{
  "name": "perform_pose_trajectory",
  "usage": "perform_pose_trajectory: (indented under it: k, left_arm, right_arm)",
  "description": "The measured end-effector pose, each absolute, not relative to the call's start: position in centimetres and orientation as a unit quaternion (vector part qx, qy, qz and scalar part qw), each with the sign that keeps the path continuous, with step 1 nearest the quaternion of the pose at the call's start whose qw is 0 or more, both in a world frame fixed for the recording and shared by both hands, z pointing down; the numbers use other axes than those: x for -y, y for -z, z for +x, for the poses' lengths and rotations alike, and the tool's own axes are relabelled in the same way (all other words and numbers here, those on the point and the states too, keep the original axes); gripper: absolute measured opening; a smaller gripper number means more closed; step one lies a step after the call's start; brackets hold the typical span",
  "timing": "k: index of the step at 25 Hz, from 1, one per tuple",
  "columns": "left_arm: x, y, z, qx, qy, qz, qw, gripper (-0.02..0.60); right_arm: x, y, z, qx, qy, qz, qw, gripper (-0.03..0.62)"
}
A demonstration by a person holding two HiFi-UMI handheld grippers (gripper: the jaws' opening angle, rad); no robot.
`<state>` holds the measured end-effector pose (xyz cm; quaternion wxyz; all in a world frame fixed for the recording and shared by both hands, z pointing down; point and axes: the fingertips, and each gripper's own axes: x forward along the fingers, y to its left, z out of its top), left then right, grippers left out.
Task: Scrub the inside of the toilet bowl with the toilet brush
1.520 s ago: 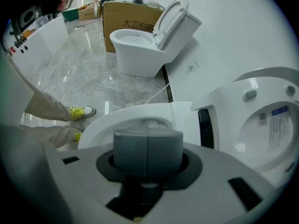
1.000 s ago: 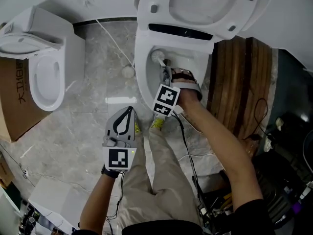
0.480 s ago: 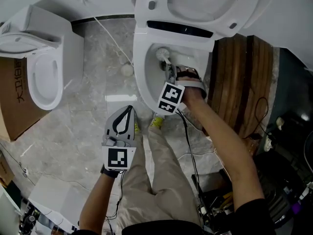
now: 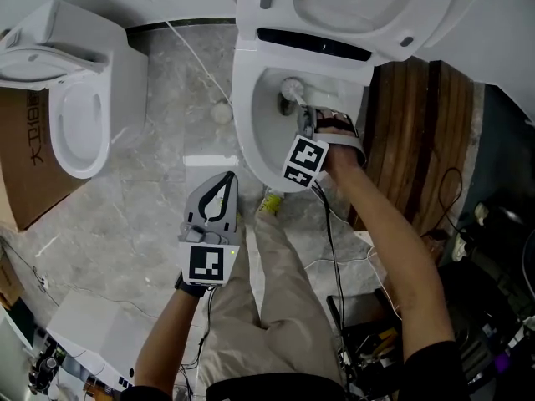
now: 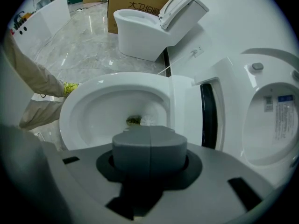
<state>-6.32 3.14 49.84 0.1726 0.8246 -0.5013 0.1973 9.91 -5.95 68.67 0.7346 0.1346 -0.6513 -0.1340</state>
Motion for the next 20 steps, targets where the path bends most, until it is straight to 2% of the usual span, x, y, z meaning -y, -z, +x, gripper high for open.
perform_pose_trajectory:
  k: [20]
  left_arm:
    - [-2.7, -49.0, -5.0, 0.490, -0.198, 0.834, 0.156, 0.011]
  right_arm:
    - [4.6, -68.8, 13.3, 0.631, 0.108, 0.141, 0.755, 0.147]
